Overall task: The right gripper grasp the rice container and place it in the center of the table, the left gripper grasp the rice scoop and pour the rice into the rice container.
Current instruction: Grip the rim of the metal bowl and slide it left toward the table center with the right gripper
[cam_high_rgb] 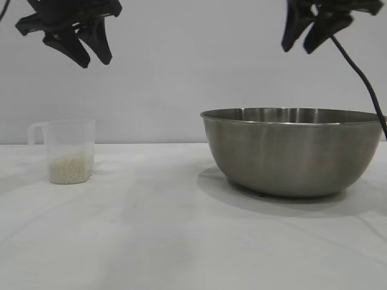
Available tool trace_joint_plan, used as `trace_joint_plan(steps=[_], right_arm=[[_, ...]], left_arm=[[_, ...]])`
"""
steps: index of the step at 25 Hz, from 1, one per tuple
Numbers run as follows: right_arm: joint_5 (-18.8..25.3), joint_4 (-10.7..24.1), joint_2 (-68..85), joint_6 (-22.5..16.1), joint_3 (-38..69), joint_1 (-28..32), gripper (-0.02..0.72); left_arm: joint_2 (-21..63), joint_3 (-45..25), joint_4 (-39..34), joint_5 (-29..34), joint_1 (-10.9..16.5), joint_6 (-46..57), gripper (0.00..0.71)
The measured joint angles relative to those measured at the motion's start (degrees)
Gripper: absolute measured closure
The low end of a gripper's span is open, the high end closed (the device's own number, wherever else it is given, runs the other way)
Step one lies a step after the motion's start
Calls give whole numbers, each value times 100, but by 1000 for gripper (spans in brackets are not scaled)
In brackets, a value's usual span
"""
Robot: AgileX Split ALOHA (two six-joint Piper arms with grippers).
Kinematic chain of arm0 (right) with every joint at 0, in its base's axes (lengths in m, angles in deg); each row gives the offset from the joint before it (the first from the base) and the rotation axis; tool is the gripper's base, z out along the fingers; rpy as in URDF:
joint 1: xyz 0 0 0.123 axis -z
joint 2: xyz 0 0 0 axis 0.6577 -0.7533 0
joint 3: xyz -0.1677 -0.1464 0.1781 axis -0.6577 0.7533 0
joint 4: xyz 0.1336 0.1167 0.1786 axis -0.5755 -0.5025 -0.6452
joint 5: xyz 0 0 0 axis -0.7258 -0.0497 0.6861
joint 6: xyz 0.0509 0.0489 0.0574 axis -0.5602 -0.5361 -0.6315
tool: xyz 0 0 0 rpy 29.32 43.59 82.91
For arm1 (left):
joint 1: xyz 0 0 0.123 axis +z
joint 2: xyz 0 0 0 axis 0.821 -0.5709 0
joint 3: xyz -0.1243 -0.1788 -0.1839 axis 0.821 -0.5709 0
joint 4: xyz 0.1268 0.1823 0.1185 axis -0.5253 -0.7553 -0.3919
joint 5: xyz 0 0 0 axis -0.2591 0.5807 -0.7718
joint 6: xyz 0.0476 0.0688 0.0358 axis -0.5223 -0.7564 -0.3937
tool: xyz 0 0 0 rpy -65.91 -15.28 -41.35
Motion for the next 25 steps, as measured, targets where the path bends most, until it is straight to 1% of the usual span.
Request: trace_joint_plan(steps=[2,5,6,8,11,13,19,25], right_arm=[[408,-79,19,0,0,318,452],[948,-197,19,0,0,1071,452],[1071,-239,19,9,0,1314,452],[1250,-397,19,182,0,1577,452],[1293,-758,-23,414,0,1573,452],[1305,-852,-99,452,0,1465,452],[1429,-979,-474,475,0,1291,452],[1216,-1073,-670,475,0,1282,452]], left_arm=[[0,-10,14,69,0,-4,452],[0,-8,14,56,0,-26,452],[0,-8,14,46,0,-26,452],[0,-8,14,-8,0,-26,452],[0,-8,14,-90,-8,-26,452],[0,-8,14,-102,-8,-26,452],[0,-8,36,-102,-8,-40,452],[0,-8,36,-102,-8,-40,452]])
